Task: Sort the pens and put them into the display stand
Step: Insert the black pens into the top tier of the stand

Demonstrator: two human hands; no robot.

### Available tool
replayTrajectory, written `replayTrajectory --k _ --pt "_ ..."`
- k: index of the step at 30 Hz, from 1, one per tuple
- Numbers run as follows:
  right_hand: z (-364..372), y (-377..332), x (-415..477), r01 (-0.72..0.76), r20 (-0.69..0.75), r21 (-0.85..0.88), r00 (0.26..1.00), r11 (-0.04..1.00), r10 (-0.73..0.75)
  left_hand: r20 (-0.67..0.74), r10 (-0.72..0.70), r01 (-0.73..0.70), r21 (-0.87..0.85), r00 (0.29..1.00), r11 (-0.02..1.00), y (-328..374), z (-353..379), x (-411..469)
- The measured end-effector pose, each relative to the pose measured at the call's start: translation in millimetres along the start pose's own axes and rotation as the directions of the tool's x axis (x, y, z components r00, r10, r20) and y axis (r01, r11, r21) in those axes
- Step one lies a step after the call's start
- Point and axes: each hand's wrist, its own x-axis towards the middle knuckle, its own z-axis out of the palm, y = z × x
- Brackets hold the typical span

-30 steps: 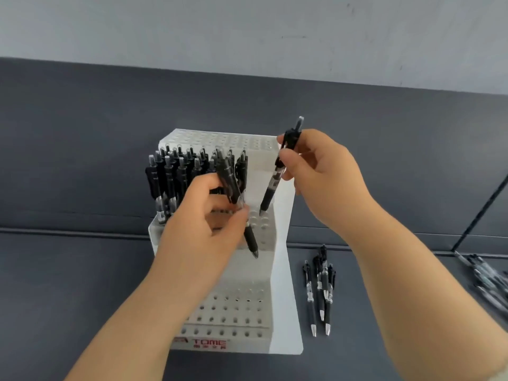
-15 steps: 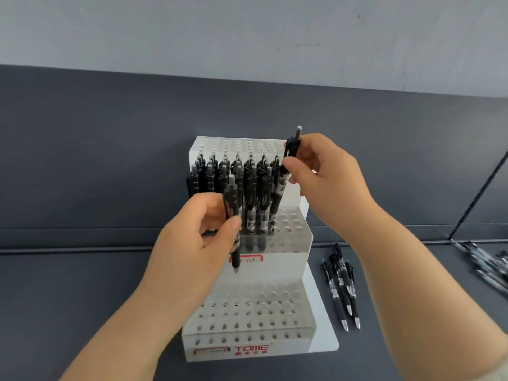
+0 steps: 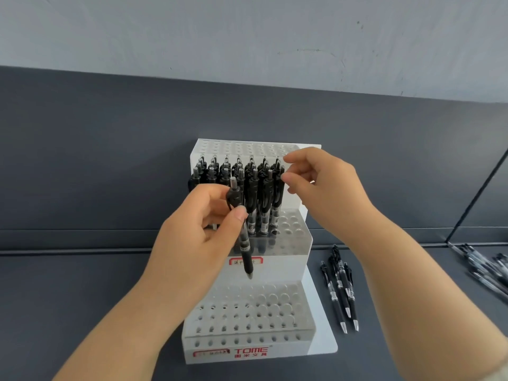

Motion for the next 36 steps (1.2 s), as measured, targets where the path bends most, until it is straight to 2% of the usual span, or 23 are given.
replayTrajectory --k 3,8,13,19,31,33,36 --pt "-1.9 3.0 0.4 0.007 -0.001 0.0 1.0 1.0 -0.007 -0.019 0.05 -0.049 0.05 0.999 0.998 11.4 0.9 5.2" --pt "-6.5 8.8 -1.7 0.019 -0.016 -0.008 1.0 1.0 -0.019 -0.02 0.145 -0.145 0.034 0.989 0.989 38.9 -0.1 24.9" --pt "-9.6 18.1 -7.9 0.031 -0.004 -0.027 0.999 0.999 -0.031 -0.017 0.258 -0.247 0.244 0.966 0.938 54.2 7.8 46.9" --pt "-17.8 28.8 -12.4 0.013 -0.006 -0.032 1.0 0.999 -0.013 -0.008 0.227 -0.211 0.339 0.974 0.917 49.9 21.6 52.6" --pt "-22.6 35.5 -15.8 -0.011 0.018 -0.049 1.0 0.999 0.012 0.007 0.176 -0.163 0.412 0.984 0.896 45.3 25.0 54.6" --pt "-22.3 35.8 -15.6 -0.015 0.019 -0.038 1.0 0.999 0.015 0.023 0.173 -0.165 0.448 0.985 0.879 42.0 26.1 55.0" --pt "-22.1 36.9 -15.6 -0.016 0.023 -0.046 1.0 0.999 0.017 0.017 0.24 -0.211 0.543 0.971 0.813 36.2 27.2 57.4"
